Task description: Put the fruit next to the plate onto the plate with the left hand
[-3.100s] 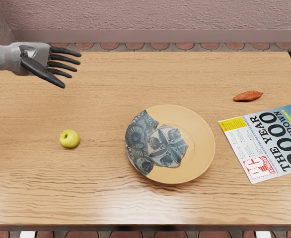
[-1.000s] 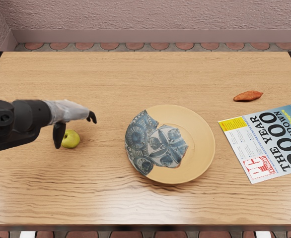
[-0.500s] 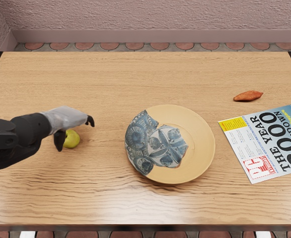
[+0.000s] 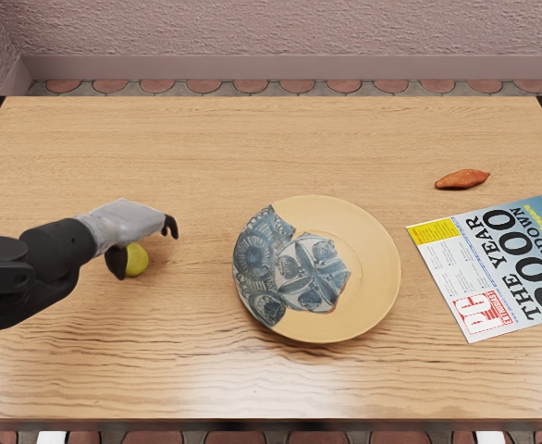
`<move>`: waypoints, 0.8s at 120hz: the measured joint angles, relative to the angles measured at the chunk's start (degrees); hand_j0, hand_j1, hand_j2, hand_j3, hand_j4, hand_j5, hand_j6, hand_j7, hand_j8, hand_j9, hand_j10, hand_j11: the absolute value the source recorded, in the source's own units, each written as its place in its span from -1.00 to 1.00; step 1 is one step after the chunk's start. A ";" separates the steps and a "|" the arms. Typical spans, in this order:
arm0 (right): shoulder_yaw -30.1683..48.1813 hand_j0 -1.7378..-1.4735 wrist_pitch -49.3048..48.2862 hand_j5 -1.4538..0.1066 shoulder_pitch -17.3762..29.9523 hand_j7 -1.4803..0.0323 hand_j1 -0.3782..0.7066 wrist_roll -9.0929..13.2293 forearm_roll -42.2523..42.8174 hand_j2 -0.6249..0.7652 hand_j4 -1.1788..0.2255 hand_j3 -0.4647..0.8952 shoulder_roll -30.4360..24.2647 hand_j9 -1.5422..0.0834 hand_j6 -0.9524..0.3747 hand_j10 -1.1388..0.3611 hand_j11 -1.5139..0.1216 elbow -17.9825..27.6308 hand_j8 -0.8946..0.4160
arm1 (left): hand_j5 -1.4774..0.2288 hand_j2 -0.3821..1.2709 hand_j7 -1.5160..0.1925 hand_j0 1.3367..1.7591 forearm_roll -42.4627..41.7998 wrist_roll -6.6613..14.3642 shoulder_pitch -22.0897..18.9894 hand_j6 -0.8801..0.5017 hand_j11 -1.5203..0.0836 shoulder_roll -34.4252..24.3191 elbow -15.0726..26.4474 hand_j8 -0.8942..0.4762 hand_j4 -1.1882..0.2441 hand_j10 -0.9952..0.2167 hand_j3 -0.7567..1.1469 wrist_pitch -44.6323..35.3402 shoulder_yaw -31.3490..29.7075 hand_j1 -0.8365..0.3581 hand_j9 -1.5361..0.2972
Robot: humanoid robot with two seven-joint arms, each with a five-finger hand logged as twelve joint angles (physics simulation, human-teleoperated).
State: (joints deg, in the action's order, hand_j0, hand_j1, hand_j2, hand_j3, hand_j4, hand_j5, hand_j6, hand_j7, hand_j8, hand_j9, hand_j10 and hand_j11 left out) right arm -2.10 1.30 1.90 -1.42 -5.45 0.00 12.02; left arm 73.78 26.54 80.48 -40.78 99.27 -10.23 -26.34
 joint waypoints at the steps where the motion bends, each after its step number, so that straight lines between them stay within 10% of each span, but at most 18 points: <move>1: 0.00 -0.40 -0.01 0.81 0.00 0.90 -0.88 0.00 0.00 -0.11 0.63 -0.32 0.00 0.85 0.39 0.48 0.80 0.00 0.32 | 0.19 -0.45 0.24 0.52 0.02 0.00 -0.07 -0.24 0.32 -0.04 0.00 -0.21 0.16 0.06 -0.20 -0.07 -0.02 0.28 0.17; 96: 0.00 -0.40 -0.02 0.81 0.00 0.90 -0.88 0.01 0.01 -0.11 0.63 -0.32 0.00 0.85 0.39 0.48 0.80 0.02 0.32 | -0.06 -0.35 -0.01 0.51 1.20 0.00 -2.25 -0.48 0.05 0.00 -0.62 -0.39 -0.07 -0.21 -0.20 -6.16 -3.60 -0.02 -0.07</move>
State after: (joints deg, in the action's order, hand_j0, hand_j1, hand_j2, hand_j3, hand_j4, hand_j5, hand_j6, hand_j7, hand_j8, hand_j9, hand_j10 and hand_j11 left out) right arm -2.10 1.28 1.90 -1.41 -5.44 0.00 12.04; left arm 74.97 26.54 78.22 -40.78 98.65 -16.39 -29.93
